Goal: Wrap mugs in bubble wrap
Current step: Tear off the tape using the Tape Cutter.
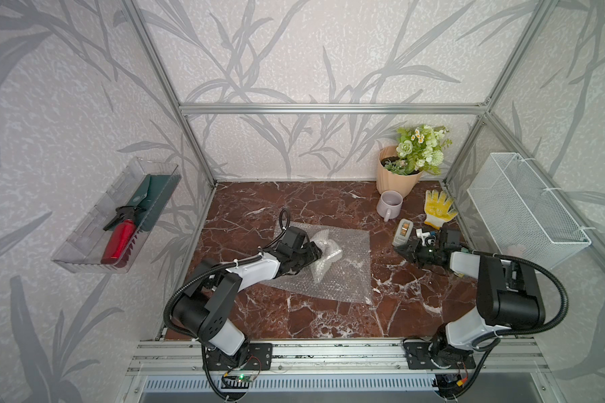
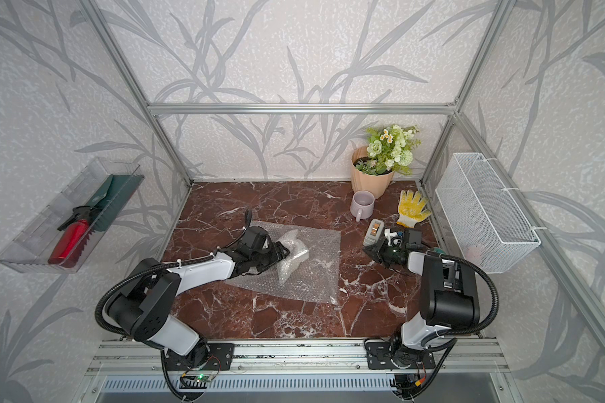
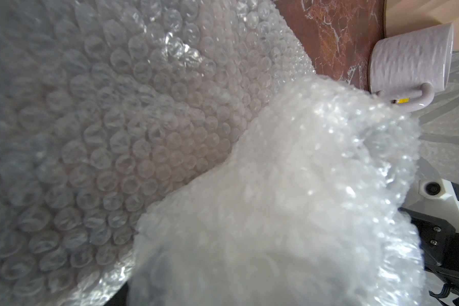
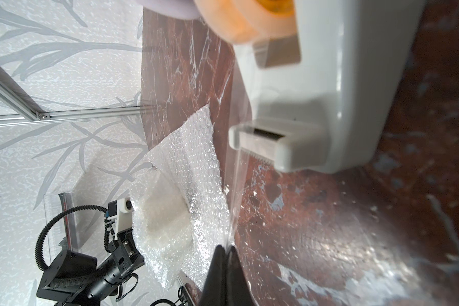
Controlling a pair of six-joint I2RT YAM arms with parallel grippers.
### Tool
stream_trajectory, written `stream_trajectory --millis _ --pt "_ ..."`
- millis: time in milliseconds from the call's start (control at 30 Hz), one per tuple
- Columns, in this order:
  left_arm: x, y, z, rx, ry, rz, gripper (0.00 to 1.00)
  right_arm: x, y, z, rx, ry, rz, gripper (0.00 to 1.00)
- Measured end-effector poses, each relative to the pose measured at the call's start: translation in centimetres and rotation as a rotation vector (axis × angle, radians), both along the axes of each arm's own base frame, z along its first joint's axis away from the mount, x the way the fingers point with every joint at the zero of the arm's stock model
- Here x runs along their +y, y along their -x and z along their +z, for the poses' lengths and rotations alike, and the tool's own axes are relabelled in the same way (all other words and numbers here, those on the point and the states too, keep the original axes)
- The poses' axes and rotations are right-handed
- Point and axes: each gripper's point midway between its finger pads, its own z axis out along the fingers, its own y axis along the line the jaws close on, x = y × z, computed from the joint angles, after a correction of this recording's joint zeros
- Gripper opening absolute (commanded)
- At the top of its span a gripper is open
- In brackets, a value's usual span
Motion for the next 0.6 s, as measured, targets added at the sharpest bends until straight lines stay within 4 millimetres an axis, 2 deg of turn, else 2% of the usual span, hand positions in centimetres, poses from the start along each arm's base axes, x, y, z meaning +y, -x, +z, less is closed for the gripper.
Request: stream_trajectory --millis 367,600 --pt "0.0 0.0 0.0 0.001 0.0 0.0 0.7 0.1 0.9 -0.9 0.022 0.03 0.02 0.0" --pt "-0.1 -0.1 0.0 0.002 0.0 -0.001 0.7 -0.4 0.9 -2.5 0.057 0.103 0.029 0.0"
